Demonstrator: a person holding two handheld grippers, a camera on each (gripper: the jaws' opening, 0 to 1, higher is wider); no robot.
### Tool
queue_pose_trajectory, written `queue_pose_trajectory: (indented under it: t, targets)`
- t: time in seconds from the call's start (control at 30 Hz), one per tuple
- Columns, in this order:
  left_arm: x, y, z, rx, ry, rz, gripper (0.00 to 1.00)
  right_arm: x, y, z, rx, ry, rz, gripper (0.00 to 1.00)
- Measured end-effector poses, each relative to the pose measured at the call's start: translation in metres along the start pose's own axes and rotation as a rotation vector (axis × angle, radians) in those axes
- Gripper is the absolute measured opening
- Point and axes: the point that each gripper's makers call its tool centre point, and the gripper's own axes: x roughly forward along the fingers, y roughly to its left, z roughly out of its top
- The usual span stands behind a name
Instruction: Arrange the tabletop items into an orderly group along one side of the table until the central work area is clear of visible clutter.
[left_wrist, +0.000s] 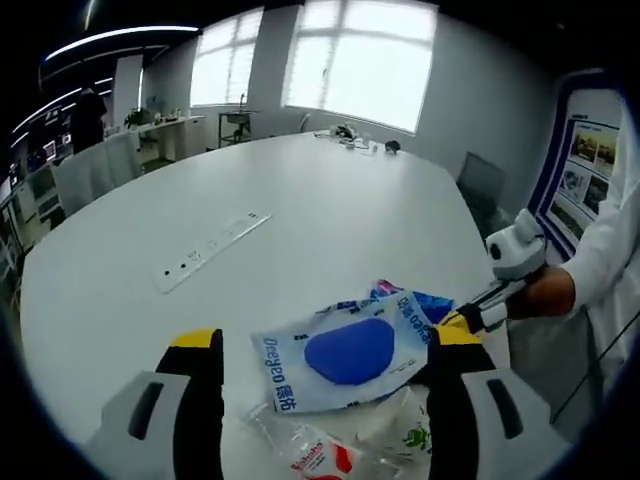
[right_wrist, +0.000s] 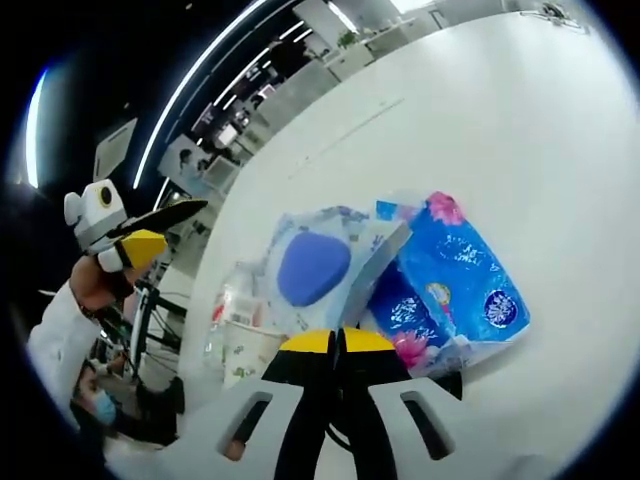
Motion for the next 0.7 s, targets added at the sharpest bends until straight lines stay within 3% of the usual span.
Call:
queue_pose_trajectory:
  t: [0.7]
  targets:
    - [0.048, 0.039, -0.022, -0.088, 0.121, -0.025, 0.74, 0.002, -0.002, -0.001, 0.01, 0.006, 0.006, 0.0]
